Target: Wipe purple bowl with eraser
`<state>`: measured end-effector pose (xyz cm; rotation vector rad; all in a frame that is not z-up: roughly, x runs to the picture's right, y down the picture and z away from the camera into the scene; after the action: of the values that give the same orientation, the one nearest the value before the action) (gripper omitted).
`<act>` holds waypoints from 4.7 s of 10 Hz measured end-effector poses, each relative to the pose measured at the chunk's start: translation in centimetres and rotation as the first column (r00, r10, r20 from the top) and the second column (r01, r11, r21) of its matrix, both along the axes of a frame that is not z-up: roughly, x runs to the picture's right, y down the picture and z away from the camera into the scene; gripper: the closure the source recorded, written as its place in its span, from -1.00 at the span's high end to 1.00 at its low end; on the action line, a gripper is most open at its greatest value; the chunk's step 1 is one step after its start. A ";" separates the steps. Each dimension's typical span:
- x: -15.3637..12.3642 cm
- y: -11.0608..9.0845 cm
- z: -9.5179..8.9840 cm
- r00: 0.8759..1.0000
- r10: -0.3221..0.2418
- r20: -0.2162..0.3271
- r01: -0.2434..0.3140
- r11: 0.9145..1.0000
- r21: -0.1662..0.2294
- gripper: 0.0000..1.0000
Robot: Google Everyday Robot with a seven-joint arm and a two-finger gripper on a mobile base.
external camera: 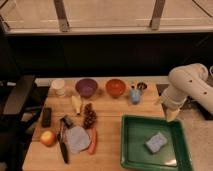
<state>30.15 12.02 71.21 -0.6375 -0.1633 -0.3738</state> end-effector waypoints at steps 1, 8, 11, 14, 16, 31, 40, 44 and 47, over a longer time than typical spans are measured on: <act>0.0 0.0 0.0 1.000 0.000 0.000 0.000 1.000 0.000 0.23; -0.8 -0.5 0.1 0.997 -0.069 0.026 0.068 0.998 0.010 0.23; -5.5 -2.0 0.8 0.964 -0.246 0.101 0.245 0.969 0.021 0.23; -13.1 -3.0 1.8 0.902 -0.393 0.178 0.393 0.919 0.040 0.23; -18.8 -3.0 2.4 0.848 -0.464 0.257 0.467 0.882 0.052 0.23; -34.5 -3.3 3.1 0.634 -0.584 0.507 0.574 0.794 0.197 0.23; -53.7 -4.9 4.0 0.356 -0.668 0.653 0.557 0.713 0.426 0.23; -53.6 -4.6 4.2 0.337 -0.676 0.655 0.575 0.699 0.425 0.23; -55.7 -4.1 5.4 0.283 -0.705 0.650 0.591 0.662 0.461 0.23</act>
<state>-25.59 7.92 76.62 -0.3178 -0.7589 -1.5089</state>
